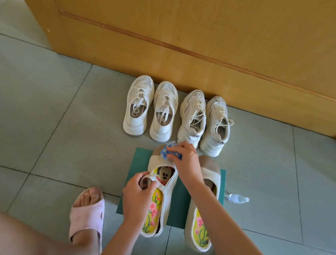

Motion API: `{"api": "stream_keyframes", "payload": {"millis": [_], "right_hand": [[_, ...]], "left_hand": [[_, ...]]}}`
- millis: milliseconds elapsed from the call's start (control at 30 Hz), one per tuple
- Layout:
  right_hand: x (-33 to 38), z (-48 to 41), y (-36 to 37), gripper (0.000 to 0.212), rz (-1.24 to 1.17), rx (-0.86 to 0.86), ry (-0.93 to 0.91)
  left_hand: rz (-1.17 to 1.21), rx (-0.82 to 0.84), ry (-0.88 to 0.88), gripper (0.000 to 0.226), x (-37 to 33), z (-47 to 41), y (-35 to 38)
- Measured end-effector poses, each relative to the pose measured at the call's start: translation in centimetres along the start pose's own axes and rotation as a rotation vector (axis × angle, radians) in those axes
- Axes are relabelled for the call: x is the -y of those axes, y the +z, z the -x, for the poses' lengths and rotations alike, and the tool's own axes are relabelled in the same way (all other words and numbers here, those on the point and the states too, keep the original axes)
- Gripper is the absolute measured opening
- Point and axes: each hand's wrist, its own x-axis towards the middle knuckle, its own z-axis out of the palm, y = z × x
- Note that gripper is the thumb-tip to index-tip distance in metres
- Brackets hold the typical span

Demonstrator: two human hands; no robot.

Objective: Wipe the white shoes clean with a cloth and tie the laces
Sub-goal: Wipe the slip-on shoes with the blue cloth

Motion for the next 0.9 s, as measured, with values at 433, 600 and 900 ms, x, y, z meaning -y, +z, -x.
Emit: {"api": "stream_keyframes", "payload": {"millis": [433, 600, 900], "right_hand": [[2.2, -1.2, -1.0, 0.018, -0.163, -0.283, 0.172], [1.4, -2.8, 2.1, 0.023, 0.037, -0.187, 0.235], [2.1, 1.1, 3.2, 0.018, 0.207, -0.027, -0.061]], "left_hand": [[0.016, 0.000, -0.005, 0.028, -0.1, 0.0, -0.2], [0.004, -0.010, 0.010, 0.030, -0.1, 0.0, -0.2], [-0.017, -0.015, -0.004, 0.026, -0.6, 0.0, -0.2]]}}
